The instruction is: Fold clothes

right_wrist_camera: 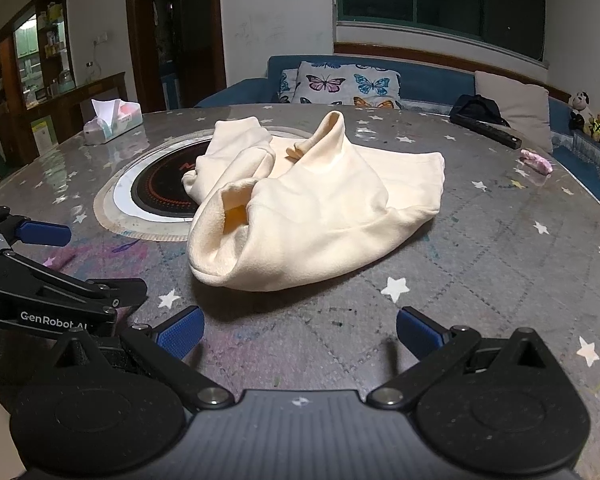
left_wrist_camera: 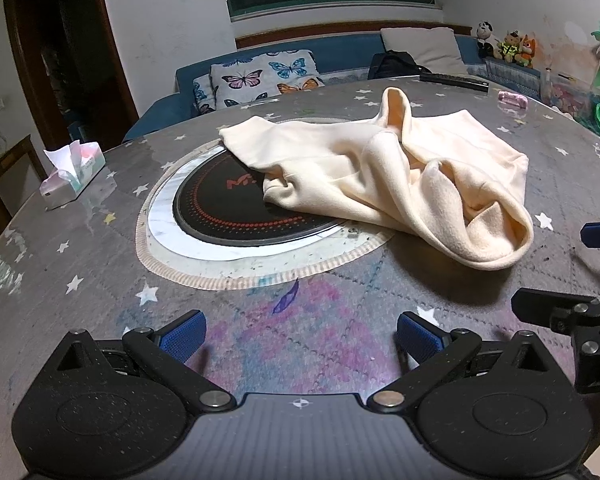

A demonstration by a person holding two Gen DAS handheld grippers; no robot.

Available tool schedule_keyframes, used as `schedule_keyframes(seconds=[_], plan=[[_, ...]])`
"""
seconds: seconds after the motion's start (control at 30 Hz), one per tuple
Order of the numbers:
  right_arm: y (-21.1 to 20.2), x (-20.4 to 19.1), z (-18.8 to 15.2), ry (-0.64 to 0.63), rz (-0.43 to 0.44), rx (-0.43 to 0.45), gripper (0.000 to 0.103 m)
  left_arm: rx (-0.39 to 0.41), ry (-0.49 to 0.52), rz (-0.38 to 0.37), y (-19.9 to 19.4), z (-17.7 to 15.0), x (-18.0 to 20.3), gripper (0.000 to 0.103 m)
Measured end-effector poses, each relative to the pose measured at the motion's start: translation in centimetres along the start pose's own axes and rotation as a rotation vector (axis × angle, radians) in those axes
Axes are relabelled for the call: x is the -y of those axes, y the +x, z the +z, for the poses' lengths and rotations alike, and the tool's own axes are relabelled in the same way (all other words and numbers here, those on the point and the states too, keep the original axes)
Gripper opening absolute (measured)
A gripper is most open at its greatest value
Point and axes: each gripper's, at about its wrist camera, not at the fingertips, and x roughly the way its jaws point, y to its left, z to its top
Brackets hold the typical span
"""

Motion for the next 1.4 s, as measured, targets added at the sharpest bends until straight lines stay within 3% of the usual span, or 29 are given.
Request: schedule_keyframes(seconds=[0.8,1.07,1.27,1.4], plan=[[1.2,0.5,1.9,0.01,0.048,-0.001,0.103,0.004,0.002,-0.001,1.4,2.2,-0.4,0.103],[0.3,2.1,4.8,0.032,0.15,0.029,0.103,0.045,-0.006,-0.003,0.7,4.3,-1.9,0.103],[2.0,3.9,8.1,0.022,0.101,0.06,0.102,0.082,-0.003,-0.012,1.4,7.1,-2.3,0.101],[4.9,5.7,10.6,0.056,0.072,0.051,0.092,0.086,-0.022,-0.041,2.6,9.2,-2.4,0.096]])
